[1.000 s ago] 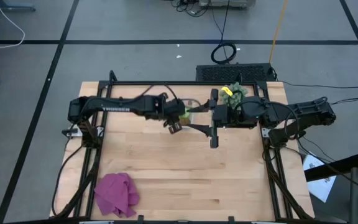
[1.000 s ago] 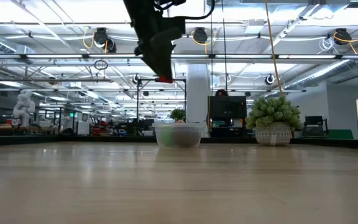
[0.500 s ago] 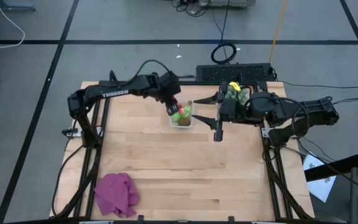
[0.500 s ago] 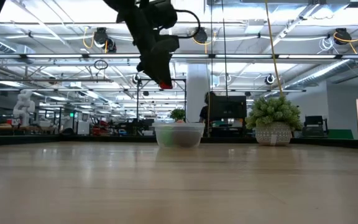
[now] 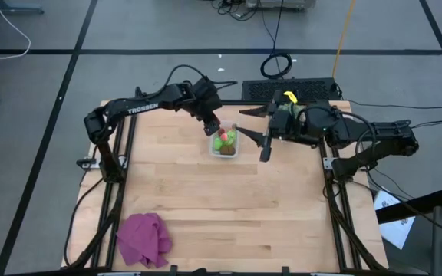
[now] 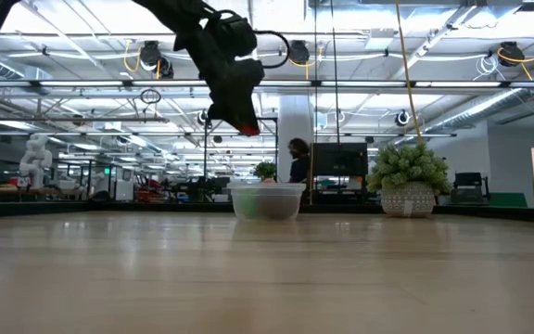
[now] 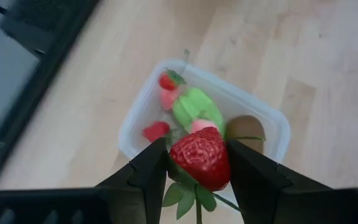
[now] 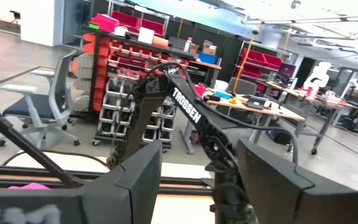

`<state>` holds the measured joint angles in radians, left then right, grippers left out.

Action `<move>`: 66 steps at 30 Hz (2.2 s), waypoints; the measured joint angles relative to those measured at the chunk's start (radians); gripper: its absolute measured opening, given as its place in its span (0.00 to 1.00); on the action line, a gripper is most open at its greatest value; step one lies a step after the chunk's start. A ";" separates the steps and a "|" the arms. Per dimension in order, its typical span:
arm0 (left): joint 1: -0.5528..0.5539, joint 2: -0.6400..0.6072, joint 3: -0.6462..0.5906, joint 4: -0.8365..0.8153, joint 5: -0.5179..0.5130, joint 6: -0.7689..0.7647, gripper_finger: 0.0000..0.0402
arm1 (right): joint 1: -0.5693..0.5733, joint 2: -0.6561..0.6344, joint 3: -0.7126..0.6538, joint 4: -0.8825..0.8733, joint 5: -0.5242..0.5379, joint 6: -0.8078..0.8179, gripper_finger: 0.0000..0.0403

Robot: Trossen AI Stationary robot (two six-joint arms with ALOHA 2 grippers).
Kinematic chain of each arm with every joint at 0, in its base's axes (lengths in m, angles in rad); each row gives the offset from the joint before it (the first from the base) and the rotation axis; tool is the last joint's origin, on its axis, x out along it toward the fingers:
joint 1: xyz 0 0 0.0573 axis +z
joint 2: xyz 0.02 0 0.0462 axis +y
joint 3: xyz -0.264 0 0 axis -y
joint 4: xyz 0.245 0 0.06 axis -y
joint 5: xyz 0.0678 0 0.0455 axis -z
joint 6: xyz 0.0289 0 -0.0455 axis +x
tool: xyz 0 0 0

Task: Pick and placing Produce into tupperware
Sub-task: Put the strawberry into the transparent bin

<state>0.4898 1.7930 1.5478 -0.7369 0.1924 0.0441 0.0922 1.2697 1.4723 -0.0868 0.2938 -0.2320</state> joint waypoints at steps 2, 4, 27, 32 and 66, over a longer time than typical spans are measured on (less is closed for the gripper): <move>0.002 0.016 0.000 -0.001 0.032 0.003 0.38 | -0.011 0.000 0.000 0.000 -0.001 0.000 0.50; -0.001 0.035 0.000 0.007 0.045 0.008 0.38 | -0.024 0.000 0.000 0.000 -0.001 0.001 0.50; -0.049 0.275 0.278 -0.290 -0.009 0.066 0.38 | -0.073 0.000 0.000 -0.024 -0.003 0.000 0.50; -0.049 0.301 0.278 -0.284 -0.008 0.067 0.38 | -0.073 0.000 0.000 -0.056 -0.003 -0.001 0.50; 0.034 0.387 0.279 -0.175 0.020 0.044 0.38 | -0.073 0.000 0.000 -0.142 -0.003 -0.027 0.50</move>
<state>0.5235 2.1800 1.8267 -0.9116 0.2127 0.0879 0.0193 1.2701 1.4727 -0.2287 0.2911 -0.2591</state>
